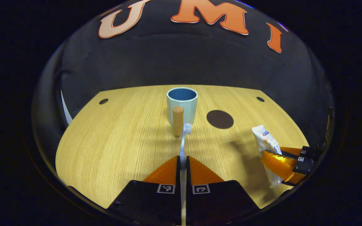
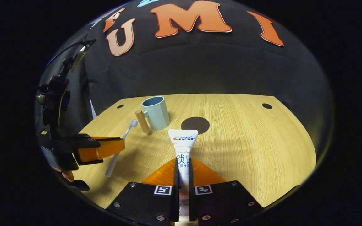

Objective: Put the toothbrush and toothpaste on the desktop into the cup, then pick up the cup and place it on the coaster on the desktop.

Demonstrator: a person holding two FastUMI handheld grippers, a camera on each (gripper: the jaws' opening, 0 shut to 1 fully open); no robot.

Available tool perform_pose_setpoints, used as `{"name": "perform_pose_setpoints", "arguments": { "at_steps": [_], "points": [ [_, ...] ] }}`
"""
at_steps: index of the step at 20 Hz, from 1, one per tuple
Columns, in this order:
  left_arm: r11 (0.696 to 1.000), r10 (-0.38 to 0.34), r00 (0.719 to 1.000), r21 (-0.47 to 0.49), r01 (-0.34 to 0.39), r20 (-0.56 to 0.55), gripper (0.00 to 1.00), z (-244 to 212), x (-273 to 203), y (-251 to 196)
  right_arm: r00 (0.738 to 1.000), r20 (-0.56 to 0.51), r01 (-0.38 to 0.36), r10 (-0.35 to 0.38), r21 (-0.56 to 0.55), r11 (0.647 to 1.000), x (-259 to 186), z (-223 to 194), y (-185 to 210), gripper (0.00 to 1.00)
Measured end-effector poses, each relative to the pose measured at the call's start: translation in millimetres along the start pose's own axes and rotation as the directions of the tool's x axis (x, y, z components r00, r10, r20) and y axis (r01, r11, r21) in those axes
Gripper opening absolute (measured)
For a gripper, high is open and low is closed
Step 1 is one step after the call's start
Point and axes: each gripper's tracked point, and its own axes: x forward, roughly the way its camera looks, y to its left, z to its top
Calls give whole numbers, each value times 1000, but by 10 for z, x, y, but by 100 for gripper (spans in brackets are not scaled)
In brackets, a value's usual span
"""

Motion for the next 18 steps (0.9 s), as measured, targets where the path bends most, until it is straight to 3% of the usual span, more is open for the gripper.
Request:
{"name": "perform_pose_setpoints", "arguments": {
  "at_steps": [7,12,18],
  "points": [
    [995,45,982,75,-60,183,6,525,-123,87,990,140,21,-15,-46,999,-159,395,-40,12],
    [994,54,931,69,-85,362,5,975,-240,136,983,181,31,-23,-43,999,-157,556,-97,12],
    [997,44,868,30,-68,494,5,1316,-180,119,964,261,56,-47,-27,998,-180,757,-181,12]
  ]
}}
